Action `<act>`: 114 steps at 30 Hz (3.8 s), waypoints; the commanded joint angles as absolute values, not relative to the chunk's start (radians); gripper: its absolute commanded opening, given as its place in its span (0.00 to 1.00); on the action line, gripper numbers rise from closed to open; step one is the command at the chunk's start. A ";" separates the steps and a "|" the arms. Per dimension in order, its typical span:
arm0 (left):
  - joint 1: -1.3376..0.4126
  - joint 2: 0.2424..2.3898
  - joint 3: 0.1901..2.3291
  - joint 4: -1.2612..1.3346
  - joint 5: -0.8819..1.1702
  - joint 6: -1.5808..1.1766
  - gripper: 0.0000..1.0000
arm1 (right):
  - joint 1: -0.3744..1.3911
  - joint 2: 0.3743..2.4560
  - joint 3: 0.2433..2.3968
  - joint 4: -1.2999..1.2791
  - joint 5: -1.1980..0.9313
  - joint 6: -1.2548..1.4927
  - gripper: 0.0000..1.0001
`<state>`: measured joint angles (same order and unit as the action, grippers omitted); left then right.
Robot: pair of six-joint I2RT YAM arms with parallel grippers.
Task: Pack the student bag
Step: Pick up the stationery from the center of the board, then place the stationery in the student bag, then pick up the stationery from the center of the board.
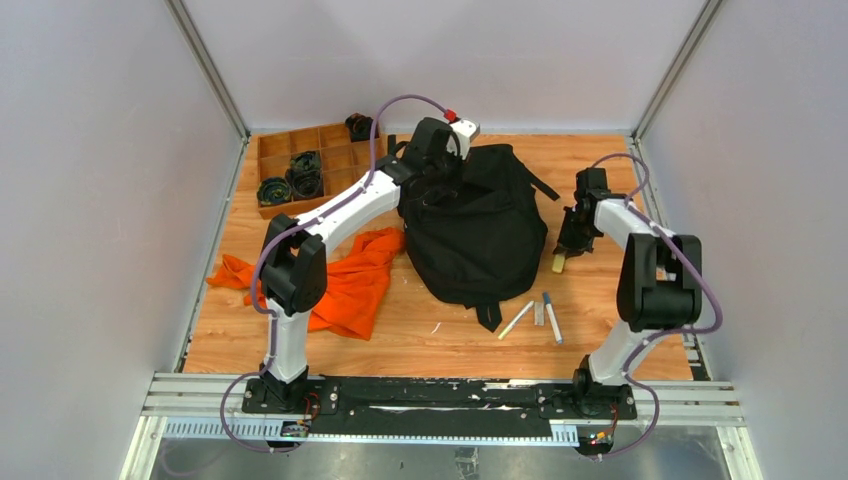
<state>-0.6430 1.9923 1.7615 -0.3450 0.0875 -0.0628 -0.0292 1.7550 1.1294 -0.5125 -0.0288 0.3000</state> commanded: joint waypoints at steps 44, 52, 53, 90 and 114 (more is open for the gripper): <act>-0.620 1.901 1.742 -0.236 0.222 -0.183 0.00 | 0.301 1.769 1.314 -0.086 -0.395 1.028 0.01; -0.620 1.896 1.727 -0.233 0.257 -0.184 0.00 | 0.301 1.782 1.208 0.143 -0.307 1.247 0.34; -0.621 1.896 1.726 -0.232 0.259 -0.184 0.00 | 0.300 1.782 1.214 0.138 -0.310 1.242 0.38; -0.614 1.951 1.739 -0.238 0.322 -0.244 0.00 | 0.280 0.855 0.740 -0.857 -0.002 0.664 0.24; -0.614 1.963 1.724 -0.250 0.347 -0.245 0.00 | 0.226 1.109 0.616 -0.705 0.127 0.651 0.44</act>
<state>-0.6155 1.9625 1.7256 -0.2752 0.3069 -0.2337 0.2604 1.0748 0.6254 -0.7597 0.1177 0.6861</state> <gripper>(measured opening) 0.011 0.445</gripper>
